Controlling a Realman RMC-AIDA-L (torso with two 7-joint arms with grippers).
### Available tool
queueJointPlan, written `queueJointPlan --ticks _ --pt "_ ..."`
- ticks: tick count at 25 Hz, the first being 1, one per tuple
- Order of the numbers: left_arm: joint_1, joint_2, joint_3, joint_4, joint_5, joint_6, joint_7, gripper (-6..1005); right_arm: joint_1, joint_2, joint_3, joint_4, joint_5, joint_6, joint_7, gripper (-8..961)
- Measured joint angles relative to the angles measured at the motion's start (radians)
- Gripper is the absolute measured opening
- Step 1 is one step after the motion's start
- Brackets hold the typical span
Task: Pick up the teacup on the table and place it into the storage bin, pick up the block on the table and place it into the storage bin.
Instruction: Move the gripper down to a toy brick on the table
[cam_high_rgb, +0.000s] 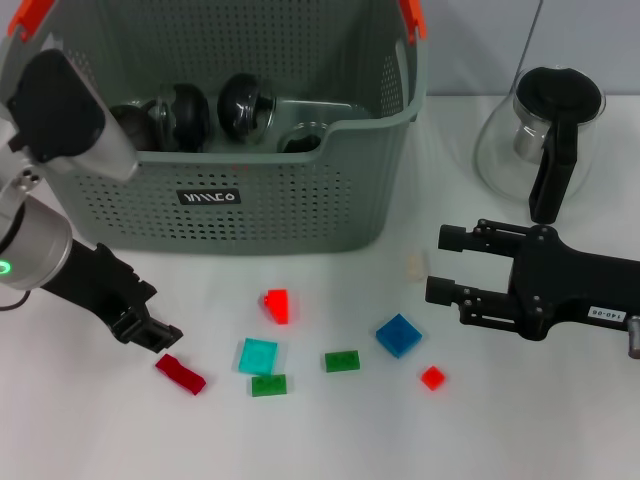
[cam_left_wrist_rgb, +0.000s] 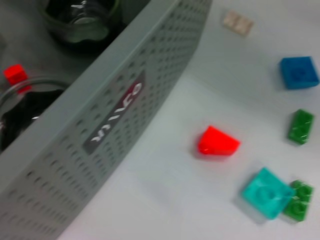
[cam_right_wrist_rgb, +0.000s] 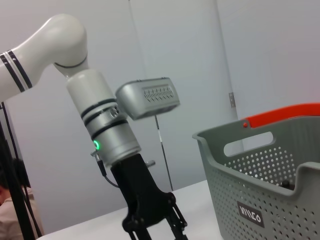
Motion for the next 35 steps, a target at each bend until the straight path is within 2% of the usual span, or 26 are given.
queueJointPlan --ticks 8,12,35 --pt "0.007 -0.001 0.114 -0.047 0.108 -0.129 -0.109 627 0.000 0.001 -0.001 0.000 0.000 0.003 0.000 715" --pt "0.011 0.000 0.138 -0.066 0.124 -0.161 -0.119 623 0.003 0.000 -0.002 0.000 0.000 0.002 0.000 715" --pt "0.002 0.004 0.156 -0.183 0.137 -0.283 -0.133 599 -0.002 0.000 -0.004 0.000 0.000 -0.002 0.000 716"
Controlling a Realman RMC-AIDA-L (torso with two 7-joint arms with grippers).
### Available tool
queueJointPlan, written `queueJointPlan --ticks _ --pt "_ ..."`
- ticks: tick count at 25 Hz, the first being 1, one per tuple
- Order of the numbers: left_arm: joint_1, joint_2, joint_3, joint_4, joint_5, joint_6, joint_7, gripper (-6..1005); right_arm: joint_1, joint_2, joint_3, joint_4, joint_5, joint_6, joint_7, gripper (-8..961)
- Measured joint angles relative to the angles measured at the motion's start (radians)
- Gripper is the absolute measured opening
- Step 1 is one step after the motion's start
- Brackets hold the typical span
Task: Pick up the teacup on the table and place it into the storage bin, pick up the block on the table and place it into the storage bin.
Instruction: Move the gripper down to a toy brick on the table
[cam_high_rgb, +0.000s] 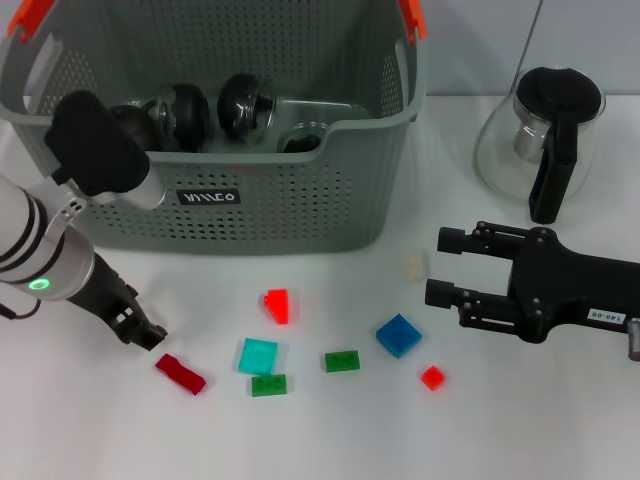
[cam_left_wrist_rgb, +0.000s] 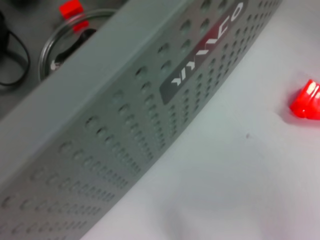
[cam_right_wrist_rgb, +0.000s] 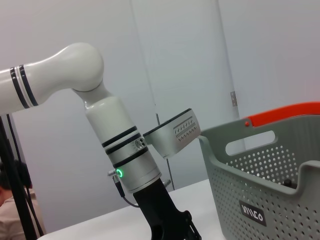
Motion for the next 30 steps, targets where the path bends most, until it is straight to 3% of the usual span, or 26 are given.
queueJointPlan --ticks 30 --pt "-0.012 0.002 0.000 -0.041 0.001 -0.024 -0.012 583 -0.006 0.000 -0.003 0.000 0.000 -0.002 0.000 715"
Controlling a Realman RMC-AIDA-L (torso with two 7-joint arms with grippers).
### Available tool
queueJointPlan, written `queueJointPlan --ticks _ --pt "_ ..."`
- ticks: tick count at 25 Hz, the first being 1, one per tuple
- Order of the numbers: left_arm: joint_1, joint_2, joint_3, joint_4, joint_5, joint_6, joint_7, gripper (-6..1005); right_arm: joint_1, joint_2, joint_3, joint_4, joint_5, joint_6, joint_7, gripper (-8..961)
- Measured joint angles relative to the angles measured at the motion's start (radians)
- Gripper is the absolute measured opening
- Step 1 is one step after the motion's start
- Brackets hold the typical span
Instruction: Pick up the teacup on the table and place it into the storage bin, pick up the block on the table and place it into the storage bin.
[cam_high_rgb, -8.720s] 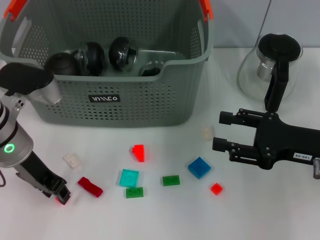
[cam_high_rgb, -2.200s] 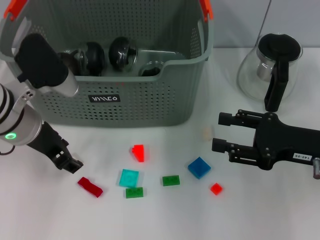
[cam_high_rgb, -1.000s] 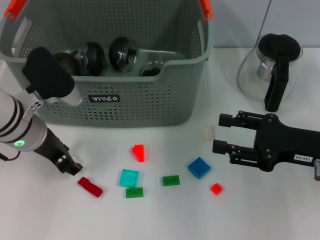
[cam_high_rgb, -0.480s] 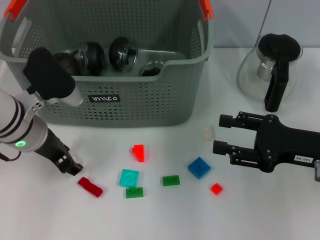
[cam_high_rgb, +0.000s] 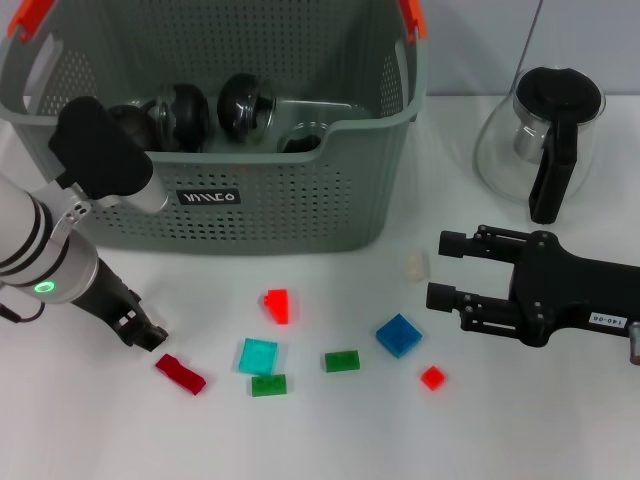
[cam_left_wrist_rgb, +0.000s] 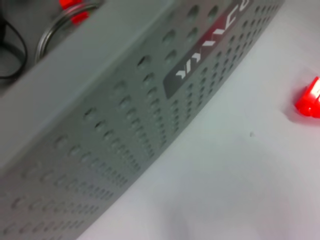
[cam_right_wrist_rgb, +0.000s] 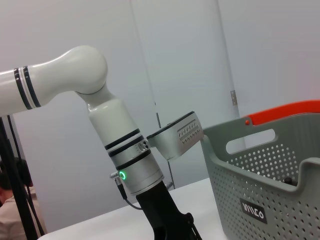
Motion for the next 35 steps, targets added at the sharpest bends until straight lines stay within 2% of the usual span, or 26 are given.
queueJointPlan --ticks 13,18,20,22,25,28,30,33,35 --pt "-0.004 0.009 0.000 -0.011 0.000 -0.015 -0.028 568 0.002 0.000 0.000 0.000 0.000 0.000 0.000 716" --pt "-0.004 0.010 -0.009 -0.002 0.001 -0.004 -0.029 404 0.002 0.000 0.000 0.000 0.000 -0.001 0.000 716" --pt "-0.005 0.011 -0.036 0.016 0.000 0.014 -0.028 403 0.001 0.000 0.000 0.000 0.000 -0.001 0.000 716" --pt "-0.009 0.012 -0.079 0.038 -0.012 0.047 -0.016 402 0.001 0.000 0.001 0.000 0.000 -0.001 0.000 716" --pt "-0.028 0.012 -0.187 0.058 -0.060 0.122 0.038 402 0.000 -0.001 0.003 0.000 0.000 -0.001 0.000 716" --pt "-0.058 0.026 -0.353 0.045 -0.150 0.220 0.135 405 0.000 -0.001 0.003 0.000 0.000 -0.001 0.000 716" --pt "-0.073 0.044 -0.441 0.020 -0.214 0.282 0.186 406 0.000 -0.001 0.002 0.000 0.000 -0.002 0.000 716" --pt "-0.092 0.097 -0.584 -0.065 -0.365 0.404 0.262 409 0.000 -0.001 0.003 0.000 0.000 -0.002 0.000 715" --pt "-0.095 0.131 -0.647 -0.125 -0.474 0.477 0.300 411 0.000 -0.002 0.002 0.000 0.000 -0.002 0.000 715"
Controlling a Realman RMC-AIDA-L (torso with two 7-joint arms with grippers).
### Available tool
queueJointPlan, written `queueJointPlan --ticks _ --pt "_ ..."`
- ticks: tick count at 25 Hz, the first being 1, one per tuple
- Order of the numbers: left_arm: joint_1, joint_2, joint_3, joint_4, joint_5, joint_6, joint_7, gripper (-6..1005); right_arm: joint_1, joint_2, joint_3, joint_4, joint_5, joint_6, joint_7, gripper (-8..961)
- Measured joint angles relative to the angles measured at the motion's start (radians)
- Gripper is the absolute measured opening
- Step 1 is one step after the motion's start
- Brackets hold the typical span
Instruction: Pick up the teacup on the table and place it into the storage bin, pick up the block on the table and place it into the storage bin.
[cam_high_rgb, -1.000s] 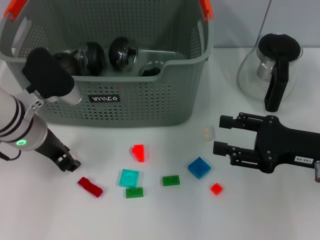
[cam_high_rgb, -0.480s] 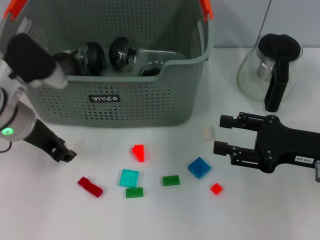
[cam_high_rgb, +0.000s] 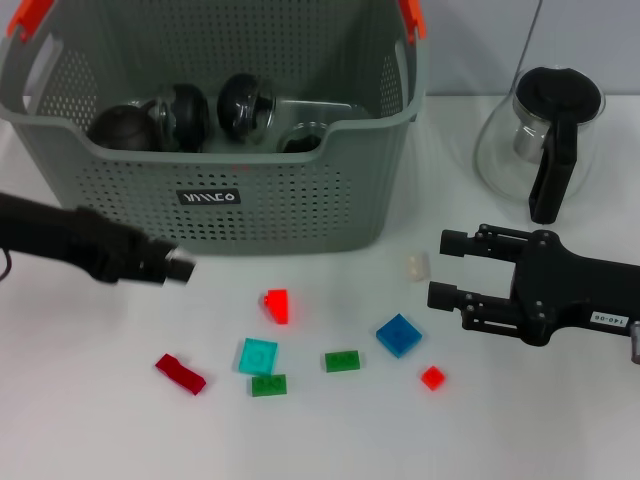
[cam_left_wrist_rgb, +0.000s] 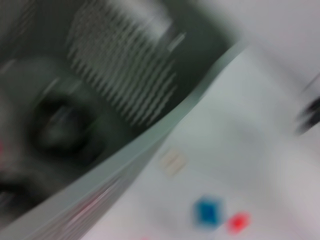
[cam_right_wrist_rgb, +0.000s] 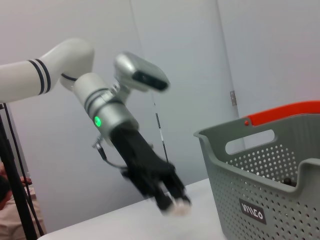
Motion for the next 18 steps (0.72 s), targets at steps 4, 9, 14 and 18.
queueJointPlan --ticks 4,9,14,18 --pt "-0.002 0.051 -0.132 -0.112 -0.244 0.155 0.057 414 0.001 0.000 -0.002 0.000 0.000 0.000 0.000 715" --pt "0.000 0.052 -0.220 -0.139 -0.523 0.189 -0.013 419 0.002 0.000 -0.002 0.000 0.000 0.000 0.000 715" --pt "-0.043 0.047 -0.196 -0.062 -0.607 0.042 -0.136 423 0.000 0.000 0.000 0.000 0.000 -0.001 0.000 715" --pt "-0.105 0.086 -0.087 -0.008 -0.565 -0.129 -0.231 427 0.000 0.003 0.000 0.000 0.000 -0.003 0.000 715"
